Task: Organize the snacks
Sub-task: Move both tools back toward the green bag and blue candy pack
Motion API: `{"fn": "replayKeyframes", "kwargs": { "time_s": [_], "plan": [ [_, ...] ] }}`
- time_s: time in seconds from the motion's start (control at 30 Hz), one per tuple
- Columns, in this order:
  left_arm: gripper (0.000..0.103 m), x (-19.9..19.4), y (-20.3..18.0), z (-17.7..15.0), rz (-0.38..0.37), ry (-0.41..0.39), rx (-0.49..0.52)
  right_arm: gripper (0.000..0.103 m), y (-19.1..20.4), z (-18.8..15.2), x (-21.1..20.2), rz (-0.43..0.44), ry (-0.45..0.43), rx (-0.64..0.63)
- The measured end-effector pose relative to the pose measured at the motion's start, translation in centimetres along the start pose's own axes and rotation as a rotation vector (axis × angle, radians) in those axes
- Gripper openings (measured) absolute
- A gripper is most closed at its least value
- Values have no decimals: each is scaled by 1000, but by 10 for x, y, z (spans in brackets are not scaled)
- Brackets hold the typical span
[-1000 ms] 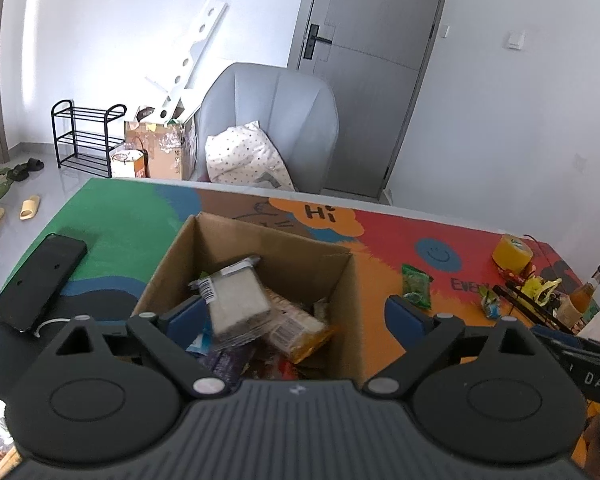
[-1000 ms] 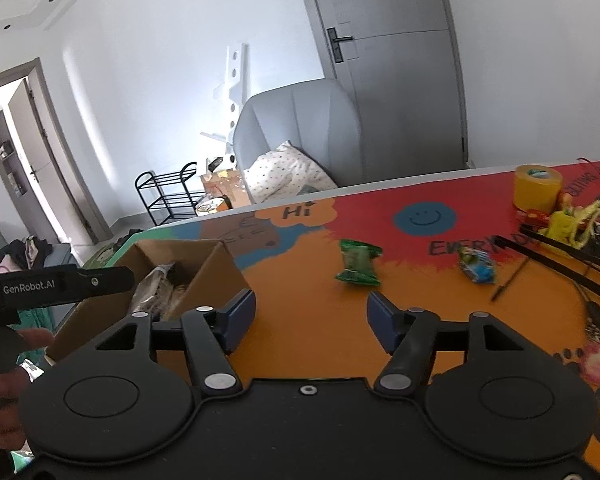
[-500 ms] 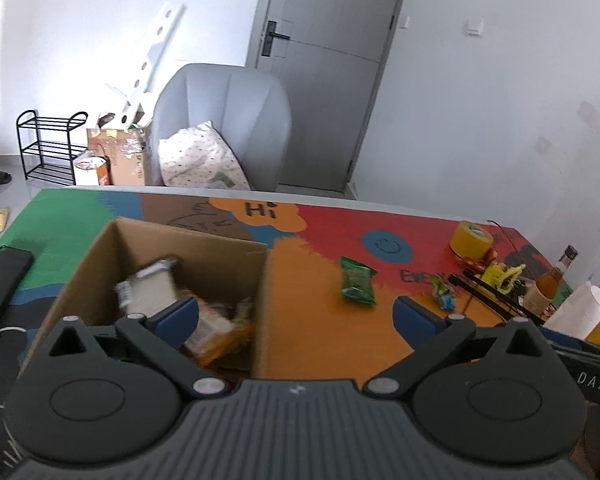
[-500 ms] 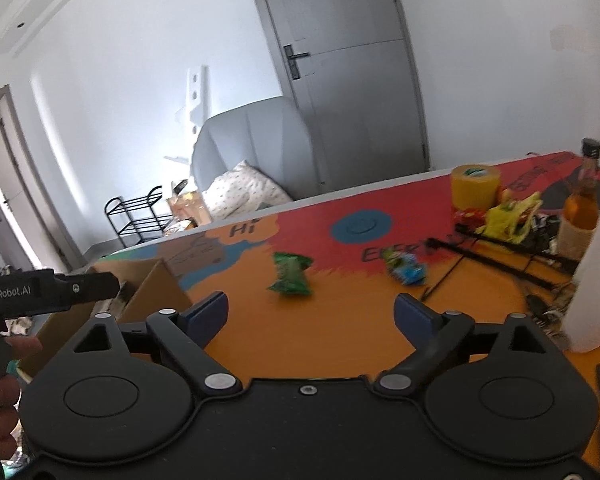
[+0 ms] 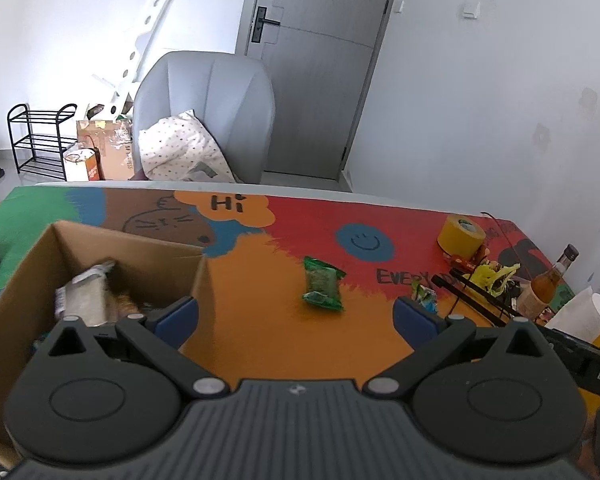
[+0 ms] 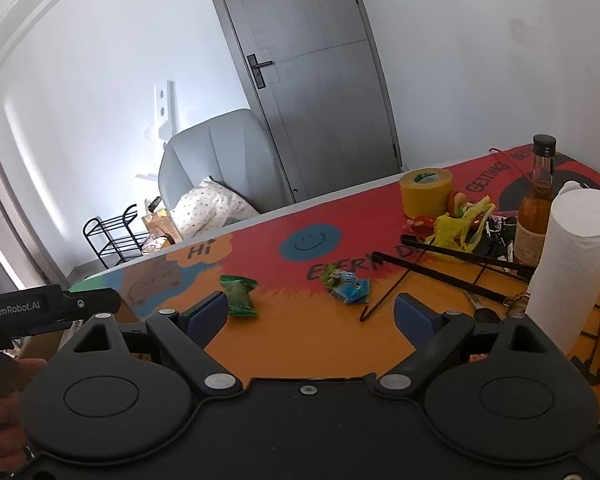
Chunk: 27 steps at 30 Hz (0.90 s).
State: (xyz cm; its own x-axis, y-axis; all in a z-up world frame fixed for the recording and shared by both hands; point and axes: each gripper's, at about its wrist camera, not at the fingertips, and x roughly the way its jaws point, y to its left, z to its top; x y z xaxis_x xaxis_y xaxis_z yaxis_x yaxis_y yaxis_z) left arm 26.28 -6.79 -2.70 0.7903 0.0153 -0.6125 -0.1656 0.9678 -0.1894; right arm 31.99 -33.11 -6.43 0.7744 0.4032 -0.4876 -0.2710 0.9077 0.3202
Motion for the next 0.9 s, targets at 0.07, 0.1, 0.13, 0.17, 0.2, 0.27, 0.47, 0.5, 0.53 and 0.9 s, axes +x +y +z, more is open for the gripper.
{"fn": "replayKeyframes", "kwargs": {
  "time_s": [0.07, 0.1, 0.13, 0.17, 0.2, 0.27, 0.47, 0.5, 0.53, 0.9],
  "plan": [
    [103, 7, -5, 0, 1, 8, 7, 91, -4, 0, 7, 1, 4, 6],
    [103, 11, -7, 1, 1, 11, 9, 91, -5, 0, 10, 3, 7, 9],
    [103, 13, -9, 1, 0, 13, 10, 91, -7, 1, 14, 4, 9, 13],
    [103, 18, -12, 2, -5, 18, 14, 91, -9, 1, 17, 6, 11, 15],
    [103, 22, -14, 3, -7, 21, 16, 91, -10, 1, 22, 6, 13, 18],
    [103, 29, -19, 3, -4, 19, 17, 90, -12, 2, 31, 7, 19, 23],
    [102, 56, -26, 5, 14, 18, -10, 85, -14, 6, 61, 19, 42, 17],
    [102, 61, -27, 5, 19, 20, -12, 84, -15, 6, 66, 18, 45, 19],
    [100, 66, -27, 6, 23, 23, -13, 84, -16, 7, 71, 18, 49, 21],
    [94, 123, -32, 9, 59, 69, -53, 75, -27, 14, 118, -13, 90, 28]
  ]
}}
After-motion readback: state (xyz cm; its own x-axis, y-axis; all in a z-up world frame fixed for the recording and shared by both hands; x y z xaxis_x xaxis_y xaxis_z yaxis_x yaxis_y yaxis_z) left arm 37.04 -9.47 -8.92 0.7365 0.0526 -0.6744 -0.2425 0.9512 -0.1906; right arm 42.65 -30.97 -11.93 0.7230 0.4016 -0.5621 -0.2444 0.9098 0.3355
